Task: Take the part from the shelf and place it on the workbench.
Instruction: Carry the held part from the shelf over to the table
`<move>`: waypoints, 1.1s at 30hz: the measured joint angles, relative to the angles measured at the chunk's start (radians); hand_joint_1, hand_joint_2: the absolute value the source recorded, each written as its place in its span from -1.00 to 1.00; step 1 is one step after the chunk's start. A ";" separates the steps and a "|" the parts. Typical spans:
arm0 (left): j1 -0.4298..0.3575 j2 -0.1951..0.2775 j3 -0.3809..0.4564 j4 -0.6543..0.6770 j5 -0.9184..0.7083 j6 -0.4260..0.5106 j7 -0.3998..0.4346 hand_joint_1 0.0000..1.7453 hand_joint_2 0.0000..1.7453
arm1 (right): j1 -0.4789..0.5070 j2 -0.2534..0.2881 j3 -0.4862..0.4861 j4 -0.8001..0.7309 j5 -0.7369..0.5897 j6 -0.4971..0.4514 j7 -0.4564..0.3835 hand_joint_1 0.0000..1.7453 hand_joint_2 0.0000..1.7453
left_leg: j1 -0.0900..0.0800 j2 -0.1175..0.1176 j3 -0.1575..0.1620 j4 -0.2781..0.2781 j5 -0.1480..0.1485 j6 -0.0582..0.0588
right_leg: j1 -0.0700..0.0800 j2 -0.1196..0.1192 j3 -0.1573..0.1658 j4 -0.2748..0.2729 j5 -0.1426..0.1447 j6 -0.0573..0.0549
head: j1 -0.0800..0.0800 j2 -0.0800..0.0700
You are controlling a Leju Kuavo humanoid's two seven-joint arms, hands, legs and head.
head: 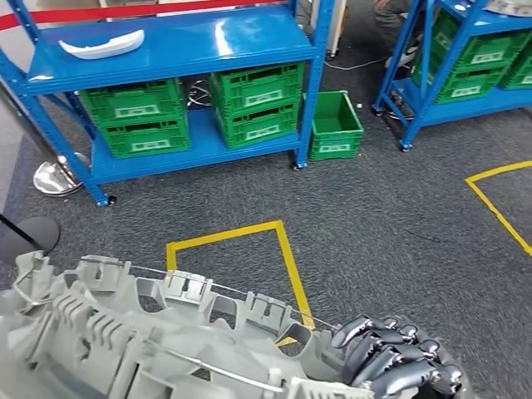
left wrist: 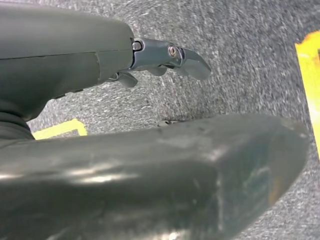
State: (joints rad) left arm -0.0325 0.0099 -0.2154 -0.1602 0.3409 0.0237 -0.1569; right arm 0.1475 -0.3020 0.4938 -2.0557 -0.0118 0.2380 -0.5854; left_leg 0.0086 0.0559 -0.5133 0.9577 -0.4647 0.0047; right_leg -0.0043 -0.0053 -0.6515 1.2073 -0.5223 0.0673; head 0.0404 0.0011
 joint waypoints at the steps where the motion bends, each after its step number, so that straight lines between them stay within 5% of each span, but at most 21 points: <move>1: -0.001 -0.001 0.000 0.000 -0.001 0.000 -0.001 -1.00 -1.00 | 0.005 0.008 -0.001 -0.005 -0.013 0.003 -0.006 1.00 1.00 | -0.002 0.008 0.002 0.001 -0.002 -0.003 | 0.000 -0.025 0.041 -0.077 0.030 0.001 | 0.000 0.000; 4: 0.000 -0.002 -0.001 0.000 -0.004 0.000 -0.006 -1.00 -1.00 | 0.019 0.031 -0.006 -0.022 -0.036 0.009 -0.020 1.00 1.00 | -0.013 0.032 0.003 0.008 -0.008 -0.016 | 0.007 -0.073 0.102 -0.201 0.062 -0.015 | 0.000 0.000; 6: 0.000 -0.003 -0.001 0.000 -0.006 0.000 -0.008 -1.00 -1.00 | 0.028 0.042 -0.011 -0.030 -0.040 0.010 -0.025 1.00 1.00 | -0.015 0.052 0.002 0.010 -0.010 -0.024 | 0.008 -0.051 0.093 -0.199 0.065 -0.032 | -0.002 0.000; 8: -0.002 -0.003 -0.001 0.000 -0.008 0.000 -0.009 -1.00 -1.00 | 0.037 0.050 -0.016 -0.036 -0.044 0.010 -0.027 1.00 1.00 | -0.012 0.028 -0.009 0.036 -0.038 -0.034 | 0.005 -0.027 0.086 -0.200 0.072 -0.047 | -0.003 0.000; 11: 0.001 -0.006 -0.002 0.000 -0.009 0.004 -0.010 -1.00 -1.00 | 0.054 0.066 -0.025 -0.041 -0.052 0.014 -0.034 1.00 1.00 | -0.010 -0.036 -0.087 0.214 -0.140 -0.040 | 0.002 0.009 0.075 -0.202 0.082 -0.061 | -0.009 0.000; 13: 0.005 -0.007 -0.002 0.000 -0.009 0.009 -0.010 -1.00 -1.00 | 0.072 0.079 -0.033 -0.044 -0.056 0.018 -0.039 1.00 1.00 | -0.009 -0.045 -0.128 0.302 -0.162 -0.039 | 0.002 0.037 0.070 -0.202 0.086 -0.062 | -0.011 0.000; 15: 0.006 -0.007 -0.003 0.000 -0.013 0.012 -0.010 -1.00 -1.00 | 0.091 0.089 -0.041 -0.048 -0.058 0.020 -0.042 1.00 1.00 | -0.008 -0.053 -0.103 0.249 -0.108 -0.035 | 0.001 0.066 0.069 -0.200 0.089 -0.058 | -0.012 0.000; 17: 0.005 -0.007 -0.005 0.000 -0.018 0.015 -0.010 -1.00 -1.00 | 0.104 0.097 -0.048 -0.053 -0.058 0.021 -0.045 1.00 1.00 | -0.002 -0.098 -0.039 0.116 -0.039 -0.032 | 0.001 0.093 0.066 -0.195 0.092 -0.051 | -0.013 0.000; 19: 0.004 -0.008 -0.011 0.000 -0.026 0.017 -0.004 -1.00 -1.00 | 0.112 0.101 -0.054 -0.058 -0.060 0.021 -0.047 1.00 1.00 | 0.003 -0.141 -0.006 0.040 -0.020 -0.030 | 0.002 0.118 0.054 -0.189 0.096 -0.041 | -0.013 0.000; 21: 0.003 -0.012 -0.021 0.000 -0.040 0.020 0.005 -1.00 -1.00 | 0.131 0.103 -0.063 -0.060 -0.065 0.021 -0.048 1.00 1.00 | 0.004 -0.134 -0.006 0.031 -0.023 -0.022 | -0.001 0.141 0.041 -0.190 0.105 -0.028 | -0.013 0.000; 22: 0.002 -0.015 -0.027 0.000 -0.048 0.023 0.010 -1.00 -1.00 | 0.143 0.104 -0.069 -0.060 -0.067 0.023 -0.049 1.00 1.00 | 0.004 -0.121 -0.007 0.030 -0.020 -0.016 | -0.002 0.136 0.036 -0.187 0.104 -0.021 | -0.013 0.000; 24: 0.000 -0.022 -0.038 0.000 -0.062 0.027 0.015 -1.00 -1.00 | 0.161 0.104 -0.085 -0.061 -0.071 0.031 -0.051 1.00 1.00 | 0.006 -0.094 -0.007 0.027 -0.015 -0.004 | 0.001 0.088 0.010 -0.137 0.070 -0.011 | -0.007 0.000; 26: 0.001 -0.029 -0.049 0.000 -0.071 0.030 0.020 -1.00 -1.00 | 0.170 0.104 -0.099 -0.061 -0.074 0.043 -0.051 1.00 1.00 | 0.003 -0.065 -0.008 0.027 -0.015 0.002 | 0.002 0.031 -0.043 -0.010 0.001 -0.003 | -0.001 0.000; 28: 0.004 -0.035 -0.058 0.000 -0.076 0.032 0.024 -1.00 -1.00 | 0.179 0.105 -0.112 -0.061 -0.075 0.053 -0.051 1.00 1.00 | 0.001 -0.034 -0.008 0.028 -0.015 0.003 | 0.000 0.015 -0.084 0.094 -0.039 0.001 | 0.000 0.000; 30: 0.002 -0.039 -0.066 0.000 -0.078 0.032 0.028 -1.00 -1.00 | 0.187 0.107 -0.124 -0.061 -0.075 0.064 -0.050 1.00 1.00 | 0.001 -0.006 -0.007 0.028 -0.016 0.002 | 0.000 0.007 -0.050 0.051 -0.008 0.001 | 0.000 0.000; 33: -0.002 -0.042 -0.071 0.000 -0.078 0.033 0.037 -1.00 -1.00 | 0.192 0.113 -0.142 -0.061 -0.075 0.081 -0.049 1.00 1.00 | -0.004 0.024 -0.001 0.029 -0.021 -0.007 | 0.005 -0.041 0.069 -0.152 0.061 -0.007 | 0.000 0.000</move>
State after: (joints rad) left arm -0.0344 -0.0324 -0.2868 -0.1602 0.2628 0.0562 -0.1203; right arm 0.3392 -0.1889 0.3523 -2.1171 -0.0865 0.3190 -0.6344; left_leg 0.0045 0.0803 -0.5147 0.9865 -0.4860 -0.0021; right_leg 0.0009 -0.0462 -0.5825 1.0555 -0.4610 0.0599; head 0.0400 0.0011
